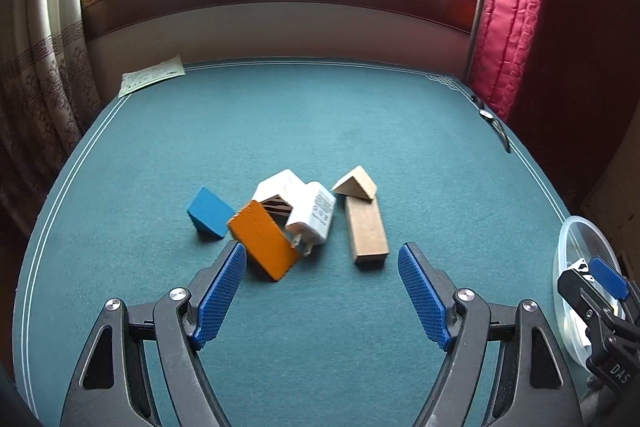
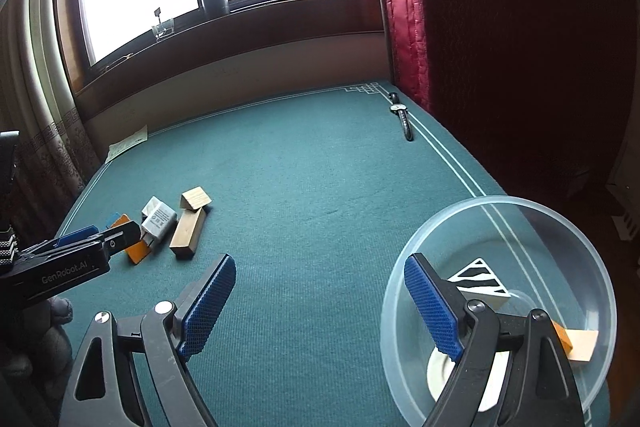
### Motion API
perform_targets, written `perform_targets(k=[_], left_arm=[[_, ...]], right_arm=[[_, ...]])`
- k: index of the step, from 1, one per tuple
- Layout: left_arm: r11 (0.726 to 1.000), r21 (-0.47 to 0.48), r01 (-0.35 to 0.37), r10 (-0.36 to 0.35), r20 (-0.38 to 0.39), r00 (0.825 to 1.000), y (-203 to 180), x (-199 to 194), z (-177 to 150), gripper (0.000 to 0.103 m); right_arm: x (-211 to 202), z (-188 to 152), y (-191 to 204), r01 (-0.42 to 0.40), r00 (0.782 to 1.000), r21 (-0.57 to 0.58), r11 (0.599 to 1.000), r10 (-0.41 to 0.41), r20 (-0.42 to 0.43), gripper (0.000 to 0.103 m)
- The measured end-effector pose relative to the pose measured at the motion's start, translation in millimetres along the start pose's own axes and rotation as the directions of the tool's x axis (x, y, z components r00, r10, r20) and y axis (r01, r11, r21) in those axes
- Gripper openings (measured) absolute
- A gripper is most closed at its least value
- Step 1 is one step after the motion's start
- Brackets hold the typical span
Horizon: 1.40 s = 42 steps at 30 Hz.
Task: Organize rigid objects
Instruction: 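Move both open tools back toward the remaining blocks, then grasp the orange wedge with the left tool while the right tool grasps the pale wooden bar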
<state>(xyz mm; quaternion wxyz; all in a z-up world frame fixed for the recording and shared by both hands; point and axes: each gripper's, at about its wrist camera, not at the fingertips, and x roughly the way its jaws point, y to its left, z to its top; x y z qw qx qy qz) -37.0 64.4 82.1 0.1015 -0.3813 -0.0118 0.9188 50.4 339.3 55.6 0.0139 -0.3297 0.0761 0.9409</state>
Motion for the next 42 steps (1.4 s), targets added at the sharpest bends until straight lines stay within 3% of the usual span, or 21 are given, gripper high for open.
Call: perform_targets(k=[13, 23, 32, 42], left_arm=[[0.991, -0.101, -0.086, 0.083, -0.039, 0.996, 63.9, 15.1, -9.9, 0.079], [0.989, -0.121, -0.082, 0.072, -0.085, 0.994, 60.4, 42.1, 2.3, 0.079], [0.971, -0.216, -0.104, 0.079, -0.119, 0.99, 62.6, 66.8, 15.6, 0.079], [0.978, -0.178, -0.108, 0.087, -0.124, 0.989, 59.7, 69.3, 6.1, 0.079]], right_arm=[[36.0, -10.2, 45.8, -0.085, 0.99, -0.043, 0.995, 0.079, -0.118, 0.089], [49.5, -17.9, 61.1, -0.115, 0.982, -0.056, 0.992, 0.105, -0.159, 0.089], [59.4, -20.6, 59.7, -0.131, 0.975, -0.034, 0.991, 0.123, -0.184, 0.089], [66.1, -21.6, 59.7, -0.146, 0.97, -0.022, 0.989, 0.138, -0.201, 0.089]])
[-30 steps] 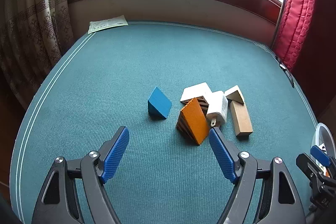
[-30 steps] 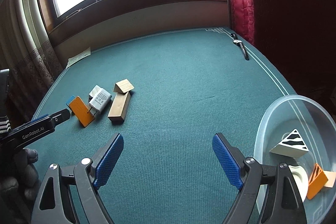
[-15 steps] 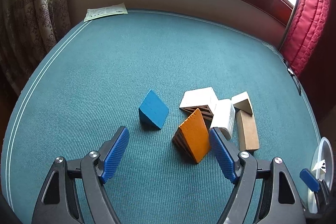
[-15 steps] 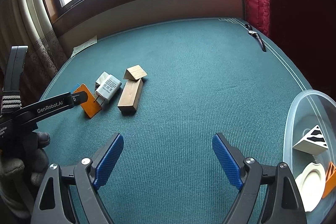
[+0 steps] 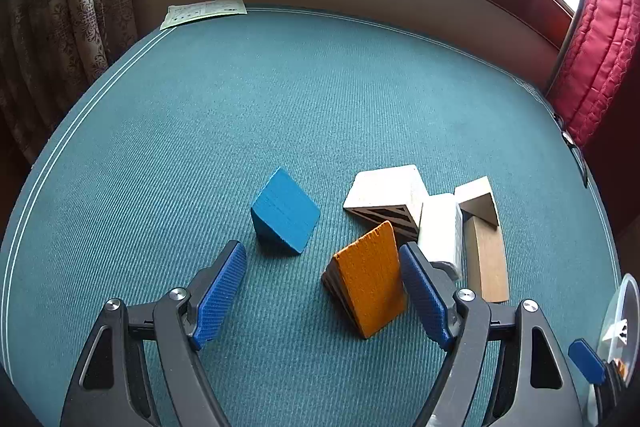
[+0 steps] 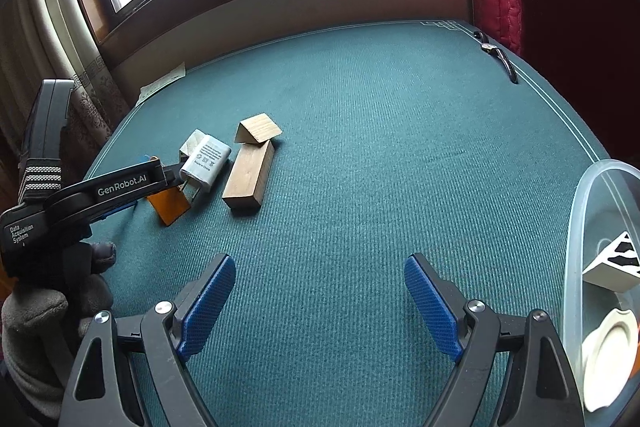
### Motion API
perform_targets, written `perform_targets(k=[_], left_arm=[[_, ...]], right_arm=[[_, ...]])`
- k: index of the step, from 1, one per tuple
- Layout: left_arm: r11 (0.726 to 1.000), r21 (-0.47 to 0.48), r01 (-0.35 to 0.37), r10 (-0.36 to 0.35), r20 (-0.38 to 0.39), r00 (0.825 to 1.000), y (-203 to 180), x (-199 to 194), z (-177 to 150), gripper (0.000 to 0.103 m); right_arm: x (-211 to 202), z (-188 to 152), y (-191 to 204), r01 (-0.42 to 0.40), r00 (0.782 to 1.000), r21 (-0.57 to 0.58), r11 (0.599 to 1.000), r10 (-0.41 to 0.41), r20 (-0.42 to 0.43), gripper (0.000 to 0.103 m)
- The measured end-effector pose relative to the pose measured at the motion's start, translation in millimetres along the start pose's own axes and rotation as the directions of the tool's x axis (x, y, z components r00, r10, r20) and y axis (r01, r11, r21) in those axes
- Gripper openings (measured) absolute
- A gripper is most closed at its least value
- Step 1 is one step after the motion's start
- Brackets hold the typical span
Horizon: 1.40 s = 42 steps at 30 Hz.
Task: Organize rigid objects
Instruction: 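Grasp the orange wedge with the left tool while the right tool grasps the pale wooden bar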
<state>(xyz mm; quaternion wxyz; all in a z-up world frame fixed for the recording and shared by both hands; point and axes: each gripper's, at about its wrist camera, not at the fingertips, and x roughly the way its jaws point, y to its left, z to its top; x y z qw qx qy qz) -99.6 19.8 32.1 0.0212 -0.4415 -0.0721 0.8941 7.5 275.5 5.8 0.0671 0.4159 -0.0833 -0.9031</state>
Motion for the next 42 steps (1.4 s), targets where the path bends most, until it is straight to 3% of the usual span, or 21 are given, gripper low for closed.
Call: perform_targets(k=[9, 11, 13, 16, 34, 39, 42], left_arm=[[1.0, 0.025, 0.012, -0.013, 0.03, 0.999, 15.0, -13.7, -15.2, 0.076], [0.999, 0.036, 0.026, -0.027, 0.03, 0.999, 13.3, -14.2, -14.7, 0.068], [0.998, 0.045, 0.053, -0.054, 0.024, 0.998, 10.1, -13.2, -14.2, 0.05], [0.994, 0.062, 0.087, -0.089, 0.027, 0.996, 5.4, -12.8, -15.5, 0.035], [0.99, 0.035, 0.138, -0.142, 0.133, 0.981, 19.2, -47.0, -21.9, 0.034], [0.991, 0.01, 0.137, -0.137, 0.146, 0.98, 25.9, -48.8, -21.9, 0.034], [0.991, -0.006, 0.133, -0.13, 0.144, 0.981, 30.1, -46.6, -21.9, 0.034]], right_arm=[[1.7, -0.9, 1.9, 0.002, 1.0, -0.003, 1.0, -0.002, -0.007, 0.089], [2.2, -1.0, 4.1, 0.001, 1.0, -0.01, 1.0, -0.002, -0.01, 0.089], [2.2, -0.9, 6.9, 0.002, 1.0, -0.017, 1.0, -0.002, -0.011, 0.089], [0.6, 0.4, 9.9, 0.007, 1.0, -0.028, 1.0, -0.007, -0.008, 0.089], [24.3, 32.7, 40.9, 0.012, 1.0, -0.087, 0.996, -0.013, -0.011, 0.089], [50.3, 39.9, 51.9, 0.023, 0.999, -0.132, 0.991, -0.029, -0.042, 0.073], [60.1, 42.3, 57.5, 0.044, 0.998, -0.15, 0.988, -0.05, -0.036, 0.07]])
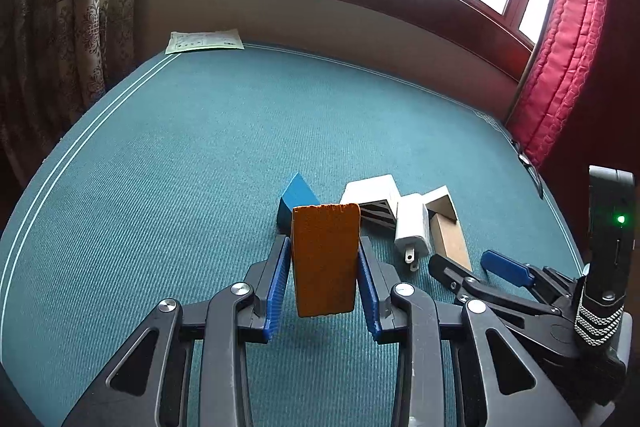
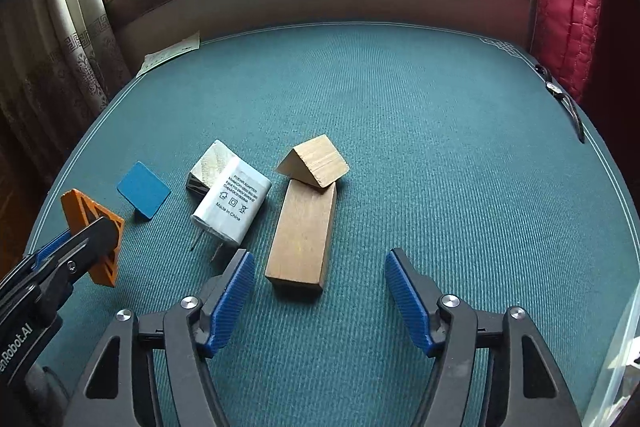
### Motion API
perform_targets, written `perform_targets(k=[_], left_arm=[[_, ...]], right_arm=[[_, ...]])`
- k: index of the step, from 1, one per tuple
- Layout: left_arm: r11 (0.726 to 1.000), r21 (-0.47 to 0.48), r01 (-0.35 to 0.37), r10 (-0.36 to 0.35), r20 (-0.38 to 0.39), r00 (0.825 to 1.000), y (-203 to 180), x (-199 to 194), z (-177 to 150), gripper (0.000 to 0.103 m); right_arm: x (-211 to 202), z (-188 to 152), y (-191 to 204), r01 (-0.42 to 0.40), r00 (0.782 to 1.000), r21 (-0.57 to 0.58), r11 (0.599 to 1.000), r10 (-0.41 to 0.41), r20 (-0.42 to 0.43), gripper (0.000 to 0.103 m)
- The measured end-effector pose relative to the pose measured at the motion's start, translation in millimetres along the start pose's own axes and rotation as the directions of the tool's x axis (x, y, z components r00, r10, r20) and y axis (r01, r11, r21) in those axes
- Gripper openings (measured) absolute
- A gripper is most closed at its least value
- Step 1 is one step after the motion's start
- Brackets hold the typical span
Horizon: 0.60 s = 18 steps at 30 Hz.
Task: Organize rigid objects
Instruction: 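Grasp the orange wedge with the left tool while the right tool grasps the pale wooden bar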
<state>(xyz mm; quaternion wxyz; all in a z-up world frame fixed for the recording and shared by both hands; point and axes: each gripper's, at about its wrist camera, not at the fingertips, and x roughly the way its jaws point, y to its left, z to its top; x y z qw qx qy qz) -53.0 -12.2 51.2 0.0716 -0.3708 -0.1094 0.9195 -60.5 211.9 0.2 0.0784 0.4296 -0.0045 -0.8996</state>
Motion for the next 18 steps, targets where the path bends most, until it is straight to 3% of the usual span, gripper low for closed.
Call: perform_targets(k=[7, 12, 18], left_arm=[[1.0, -0.015, 0.002, -0.002, -0.01, 1.0, 2.5, 3.3, -0.2, 0.034], [1.0, -0.016, 0.001, -0.002, -0.016, 1.0, 1.9, 4.6, -1.1, 0.034], [1.0, -0.018, 0.002, -0.003, -0.022, 1.0, 1.2, 6.3, -2.5, 0.034]], right_arm=[[6.5, 5.1, 11.9, 0.061, 0.998, -0.056, 0.997, -0.06, 0.023, 0.052], [4.6, 5.3, 15.0, 0.056, 0.998, -0.07, 0.996, -0.054, 0.025, 0.031], [-1.0, 0.6, 10.7, 0.04, 0.999, -0.049, 0.998, -0.04, 0.013, 0.029]])
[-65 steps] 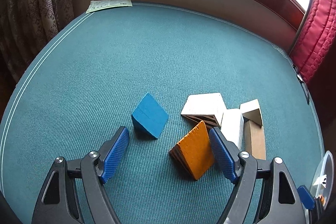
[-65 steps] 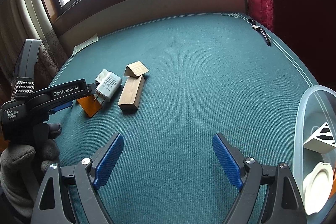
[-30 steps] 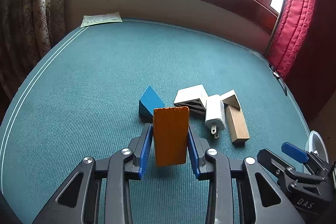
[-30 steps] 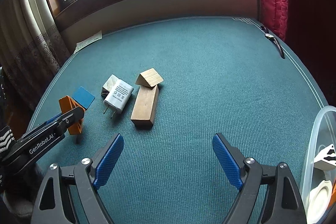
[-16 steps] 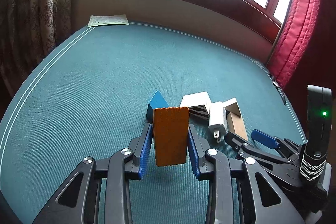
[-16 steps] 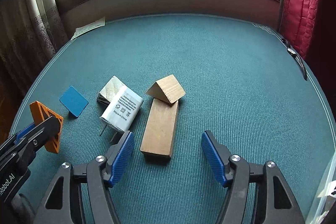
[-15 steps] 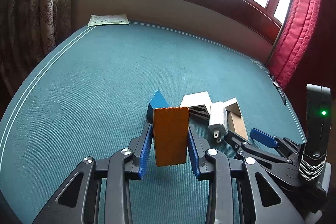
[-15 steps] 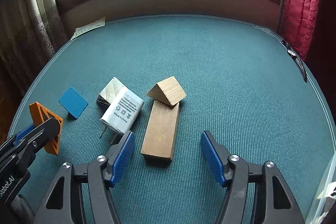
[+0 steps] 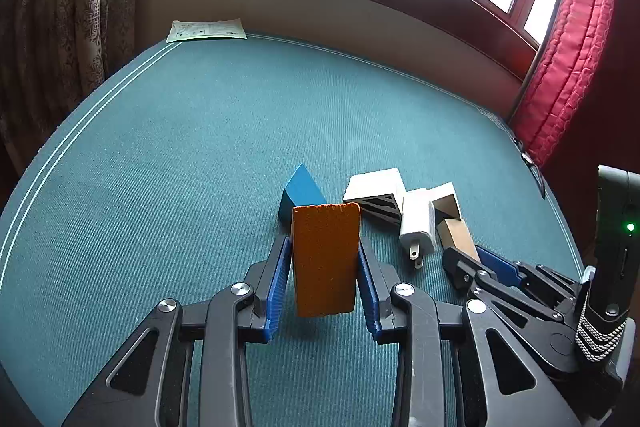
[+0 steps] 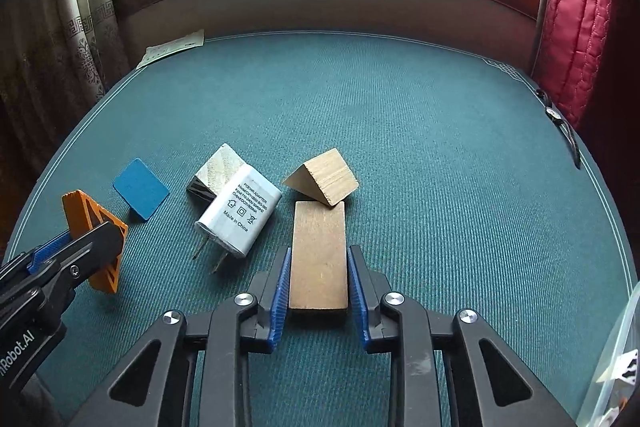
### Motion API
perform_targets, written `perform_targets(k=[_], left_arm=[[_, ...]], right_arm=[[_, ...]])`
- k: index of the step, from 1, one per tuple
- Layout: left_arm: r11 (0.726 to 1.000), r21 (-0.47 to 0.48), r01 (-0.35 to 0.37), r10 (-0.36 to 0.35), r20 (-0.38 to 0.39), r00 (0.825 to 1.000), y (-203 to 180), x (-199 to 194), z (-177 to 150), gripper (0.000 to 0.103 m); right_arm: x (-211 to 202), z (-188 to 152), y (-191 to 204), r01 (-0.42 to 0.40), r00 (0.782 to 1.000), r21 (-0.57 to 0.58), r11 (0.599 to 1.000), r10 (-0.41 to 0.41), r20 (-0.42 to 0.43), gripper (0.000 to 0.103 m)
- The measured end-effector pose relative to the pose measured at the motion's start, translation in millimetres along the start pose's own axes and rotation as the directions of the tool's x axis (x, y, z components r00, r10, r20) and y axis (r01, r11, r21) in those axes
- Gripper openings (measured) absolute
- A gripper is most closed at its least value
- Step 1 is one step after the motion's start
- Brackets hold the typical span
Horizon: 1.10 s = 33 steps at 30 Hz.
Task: Organize rigid objects
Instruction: 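Grasp the orange wedge with the left tool while the right tool grasps the pale wooden bar, then carry the orange wedge and wooden bar to the clear bowl with both tools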
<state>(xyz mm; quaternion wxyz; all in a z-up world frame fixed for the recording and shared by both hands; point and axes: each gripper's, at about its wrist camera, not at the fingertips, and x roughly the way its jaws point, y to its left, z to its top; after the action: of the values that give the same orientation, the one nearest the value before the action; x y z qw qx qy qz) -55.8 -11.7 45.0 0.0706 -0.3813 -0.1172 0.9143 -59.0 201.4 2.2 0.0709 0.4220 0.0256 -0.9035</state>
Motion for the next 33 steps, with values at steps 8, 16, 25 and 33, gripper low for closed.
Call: perform_targets(k=[8, 16, 25, 33], left_arm=[[1.0, 0.012, 0.002, -0.002, -0.008, 1.0, -4.0, 3.6, -3.5, 0.034], [1.0, 0.028, -0.013, 0.013, -0.001, 1.0, -9.6, 3.4, -4.7, 0.034], [0.997, 0.062, -0.042, 0.043, -0.015, 0.999, -18.1, 0.1, -11.6, 0.034], [0.995, 0.073, -0.072, 0.075, -0.028, 0.997, -27.3, -5.7, -14.9, 0.034]], right_arm=[[-18.6, -16.1, -13.2, -0.029, 1.0, 0.054, 0.998, 0.029, -0.008, 0.029], [-36.4, -32.8, -25.5, -0.052, 0.999, 0.089, 0.995, 0.052, 0.002, 0.029], [-54.9, -45.1, -47.9, -0.084, 0.996, 0.155, 0.984, 0.08, 0.034, 0.029], [-71.5, -49.5, -66.2, -0.129, 0.99, 0.186, 0.974, 0.116, 0.078, 0.029]])
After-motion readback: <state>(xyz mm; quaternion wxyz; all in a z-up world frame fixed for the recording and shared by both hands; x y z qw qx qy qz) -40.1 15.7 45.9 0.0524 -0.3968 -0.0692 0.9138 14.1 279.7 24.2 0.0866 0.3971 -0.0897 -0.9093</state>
